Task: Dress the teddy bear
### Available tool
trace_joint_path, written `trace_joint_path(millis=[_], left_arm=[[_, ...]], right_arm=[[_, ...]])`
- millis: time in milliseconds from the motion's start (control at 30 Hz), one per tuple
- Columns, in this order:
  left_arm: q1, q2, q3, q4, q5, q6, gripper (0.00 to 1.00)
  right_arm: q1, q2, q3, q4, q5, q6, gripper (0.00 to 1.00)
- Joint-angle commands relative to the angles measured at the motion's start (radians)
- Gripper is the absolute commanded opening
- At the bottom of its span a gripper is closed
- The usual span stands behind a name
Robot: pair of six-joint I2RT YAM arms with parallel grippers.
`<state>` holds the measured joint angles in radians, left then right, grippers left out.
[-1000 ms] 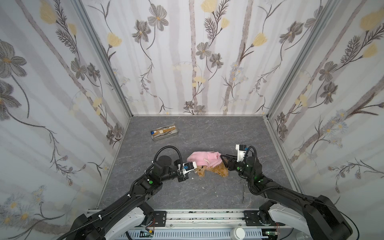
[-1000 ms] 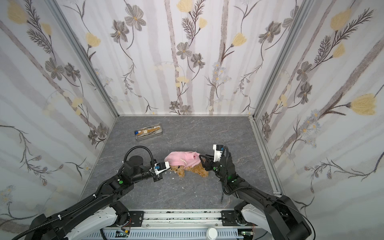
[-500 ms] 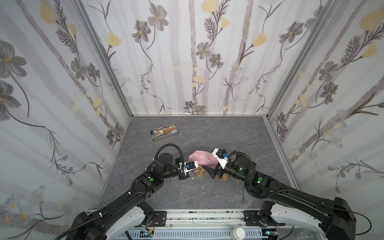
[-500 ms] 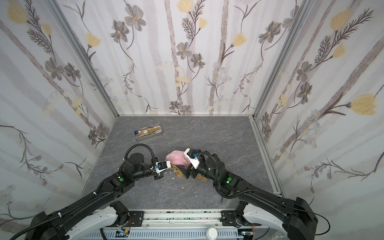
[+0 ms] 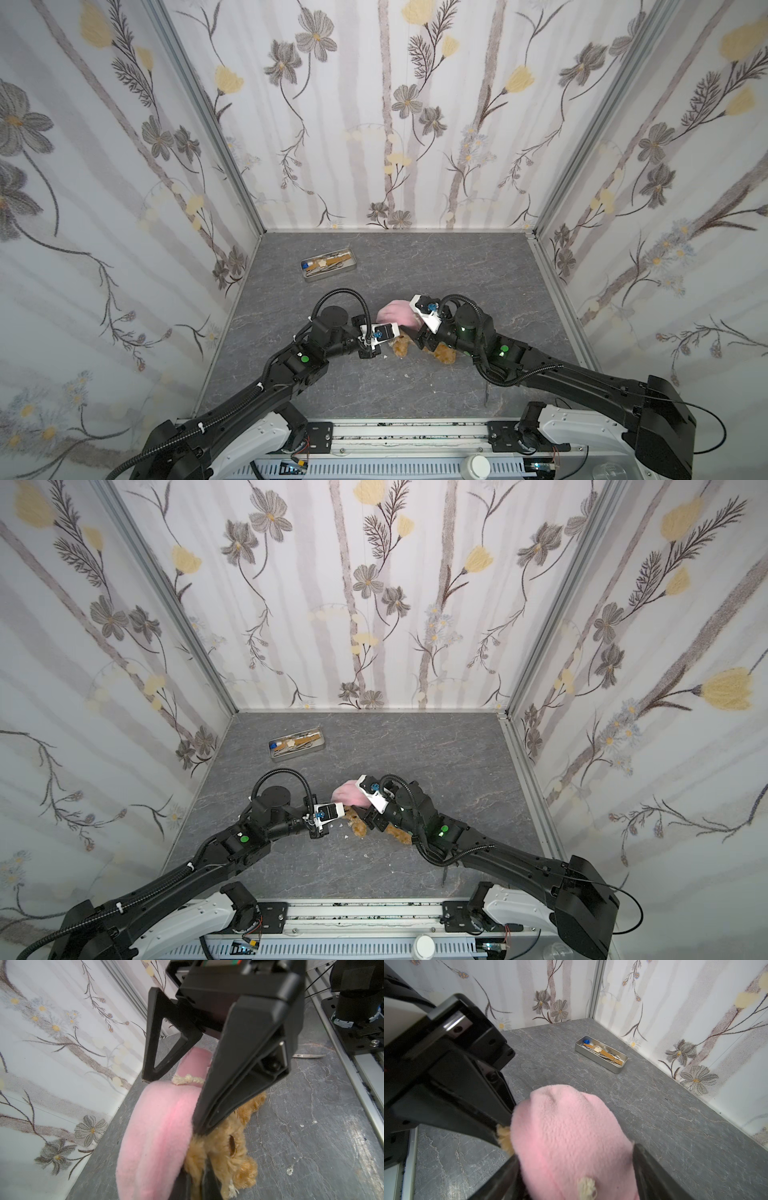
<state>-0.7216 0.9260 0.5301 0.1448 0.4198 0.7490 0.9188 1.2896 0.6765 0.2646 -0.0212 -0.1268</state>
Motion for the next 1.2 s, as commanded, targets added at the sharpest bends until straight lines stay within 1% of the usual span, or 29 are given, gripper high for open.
trace_joint_path(millis=[0,67,167,200,233,400,500,533,700,833,967,1067,1167], left_arm=[[-0.029,0.013,0.021,-0.033,0.044,0.088,0.00],[-0.044,0.024,0.033,-0.043,0.032,0.108,0.00],[-0.066,0.043,0.050,-0.057,0.015,0.136,0.00],[-0.073,0.050,0.056,-0.061,0.009,0.146,0.00],[-0.081,0.054,0.064,-0.064,0.004,0.154,0.00],[-0.096,0.059,0.094,-0.065,0.001,0.174,0.00],[-0.095,0.044,0.108,-0.063,-0.005,0.177,0.00],[-0.096,0.038,0.111,-0.062,-0.009,0.171,0.00],[-0.096,-0.004,0.095,-0.031,-0.024,0.119,0.00],[-0.096,-0.059,0.037,0.053,-0.053,0.073,0.00],[-0.094,-0.075,-0.004,0.121,-0.136,-0.005,0.00],[-0.094,-0.055,0.000,0.136,-0.236,-0.164,0.00],[-0.095,-0.014,0.045,0.114,-0.384,-0.428,0.00]], right_arm=[[-0.033,0.010,0.035,0.037,0.069,0.083,0.68],[-0.045,0.027,0.063,0.008,0.087,0.126,0.62],[-0.056,0.042,0.069,0.001,0.115,0.205,0.59],[-0.063,0.047,0.069,-0.001,0.114,0.233,0.57],[-0.069,0.052,0.102,0.002,0.120,0.260,0.53],[-0.085,0.102,0.137,-0.046,0.155,0.344,0.41],[-0.091,0.126,0.137,-0.072,0.155,0.387,0.34],[-0.125,0.133,0.133,-0.082,0.155,0.401,0.31],[-0.178,0.169,0.119,-0.139,0.137,0.458,0.28],[-0.231,0.184,0.111,-0.162,0.089,0.473,0.28],[-0.268,0.163,0.103,-0.164,0.036,0.459,0.30],[-0.289,0.106,0.095,-0.140,-0.028,0.399,0.40],[-0.291,0.012,0.084,-0.070,-0.127,0.337,0.59]])
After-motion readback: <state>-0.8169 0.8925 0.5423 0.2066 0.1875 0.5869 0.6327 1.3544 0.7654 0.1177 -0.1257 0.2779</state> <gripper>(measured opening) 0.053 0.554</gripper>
